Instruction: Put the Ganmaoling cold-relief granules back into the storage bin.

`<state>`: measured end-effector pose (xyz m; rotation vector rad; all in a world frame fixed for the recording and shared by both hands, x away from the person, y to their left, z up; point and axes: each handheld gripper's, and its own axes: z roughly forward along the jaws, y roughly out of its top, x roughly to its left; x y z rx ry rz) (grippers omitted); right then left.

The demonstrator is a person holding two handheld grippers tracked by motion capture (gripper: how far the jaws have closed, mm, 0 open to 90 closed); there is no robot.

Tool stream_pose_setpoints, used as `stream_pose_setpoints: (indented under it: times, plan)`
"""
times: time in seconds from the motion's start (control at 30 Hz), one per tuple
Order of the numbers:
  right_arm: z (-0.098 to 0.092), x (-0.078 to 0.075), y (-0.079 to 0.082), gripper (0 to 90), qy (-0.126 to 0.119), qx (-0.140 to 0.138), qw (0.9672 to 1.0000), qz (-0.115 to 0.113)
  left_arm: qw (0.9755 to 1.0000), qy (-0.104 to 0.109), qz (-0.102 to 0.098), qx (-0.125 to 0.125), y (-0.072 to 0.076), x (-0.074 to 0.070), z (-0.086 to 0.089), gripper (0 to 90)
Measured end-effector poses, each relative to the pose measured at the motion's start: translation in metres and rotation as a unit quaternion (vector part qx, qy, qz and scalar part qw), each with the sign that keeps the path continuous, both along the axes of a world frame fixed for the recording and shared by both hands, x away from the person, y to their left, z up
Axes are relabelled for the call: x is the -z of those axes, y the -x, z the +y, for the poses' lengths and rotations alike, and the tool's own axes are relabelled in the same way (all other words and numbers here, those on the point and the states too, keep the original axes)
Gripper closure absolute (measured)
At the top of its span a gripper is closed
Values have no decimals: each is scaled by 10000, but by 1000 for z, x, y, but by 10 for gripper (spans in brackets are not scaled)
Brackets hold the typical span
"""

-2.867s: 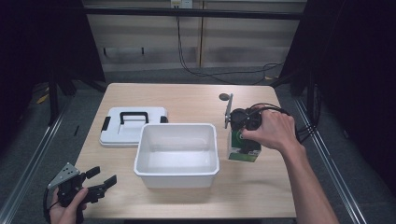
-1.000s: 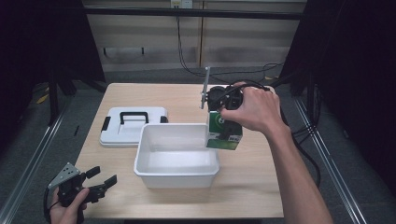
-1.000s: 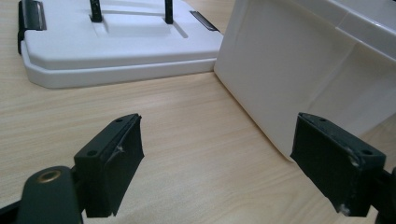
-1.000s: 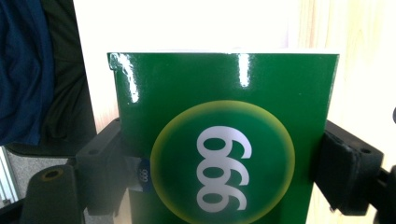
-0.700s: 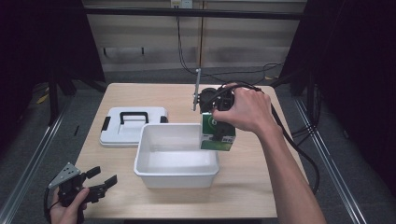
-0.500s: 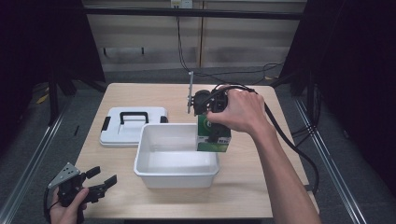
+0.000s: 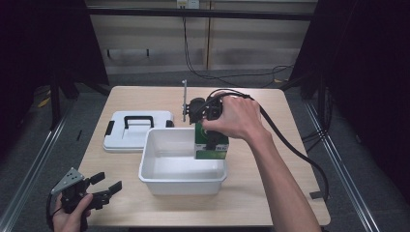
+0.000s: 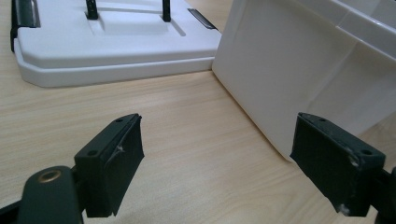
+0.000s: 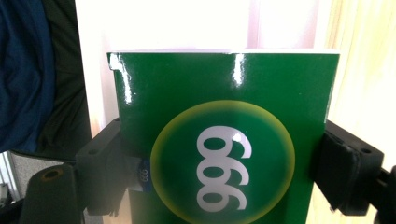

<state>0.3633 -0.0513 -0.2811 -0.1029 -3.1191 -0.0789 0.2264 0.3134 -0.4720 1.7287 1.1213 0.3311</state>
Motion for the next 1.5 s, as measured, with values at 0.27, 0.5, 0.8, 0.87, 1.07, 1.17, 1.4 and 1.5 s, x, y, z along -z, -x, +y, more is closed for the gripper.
stream_pose_setpoints:
  times: [0.27,0.5,0.8,0.87,1.07,1.17,1.4,1.5]
  plan:
    - [9,11,-2,161,49,-60,10000,22,10000,-8,-10,70,-2,0,-2,163]
    - [15,24,-4,160,107,-105,9999,71,10000,0,-3,49,-2,0,-1,163]
    - [17,43,-2,160,166,-121,9997,136,10000,40,-21,60,-1,-1,-2,163]
    - [15,48,-3,160,101,-106,9998,127,10000,-8,-34,92,-1,-1,-1,163]
    - [12,62,-3,160,71,-103,9997,214,10000,41,-27,72,-1,0,-2,163]
    - [12,68,-4,160,85,-144,9997,179,10000,1,-24,90,-1,-1,-1,163]
    - [11,81,-6,159,47,-143,9996,233,9999,48,-31,88,0,-1,-2,162]
    - [9,87,-5,158,17,-93,9996,250,9999,9,-24,112,-1,-1,-1,162]
